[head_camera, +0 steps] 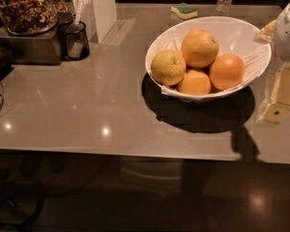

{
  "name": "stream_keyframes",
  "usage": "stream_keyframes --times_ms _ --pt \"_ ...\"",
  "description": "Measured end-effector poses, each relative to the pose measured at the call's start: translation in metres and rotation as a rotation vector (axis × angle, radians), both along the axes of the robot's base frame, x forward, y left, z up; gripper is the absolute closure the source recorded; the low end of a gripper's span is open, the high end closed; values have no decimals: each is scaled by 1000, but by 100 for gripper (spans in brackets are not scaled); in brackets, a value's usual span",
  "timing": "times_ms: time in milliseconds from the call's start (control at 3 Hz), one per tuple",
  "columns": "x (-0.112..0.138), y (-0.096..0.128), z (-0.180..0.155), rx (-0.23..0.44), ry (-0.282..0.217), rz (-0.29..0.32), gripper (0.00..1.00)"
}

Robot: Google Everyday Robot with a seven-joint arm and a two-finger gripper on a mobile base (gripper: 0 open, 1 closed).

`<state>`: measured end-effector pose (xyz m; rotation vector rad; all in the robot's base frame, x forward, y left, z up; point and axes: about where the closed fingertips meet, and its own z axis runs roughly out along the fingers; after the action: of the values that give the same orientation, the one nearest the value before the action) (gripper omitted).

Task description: Pick orange from white bowl

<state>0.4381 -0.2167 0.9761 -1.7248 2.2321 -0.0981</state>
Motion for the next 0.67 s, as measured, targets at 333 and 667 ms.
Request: stream_keyframes --times_ms 333,667 --pt "0 0 0 0 0 0 0" --pt "5 -2 5 41 -18 -21 0"
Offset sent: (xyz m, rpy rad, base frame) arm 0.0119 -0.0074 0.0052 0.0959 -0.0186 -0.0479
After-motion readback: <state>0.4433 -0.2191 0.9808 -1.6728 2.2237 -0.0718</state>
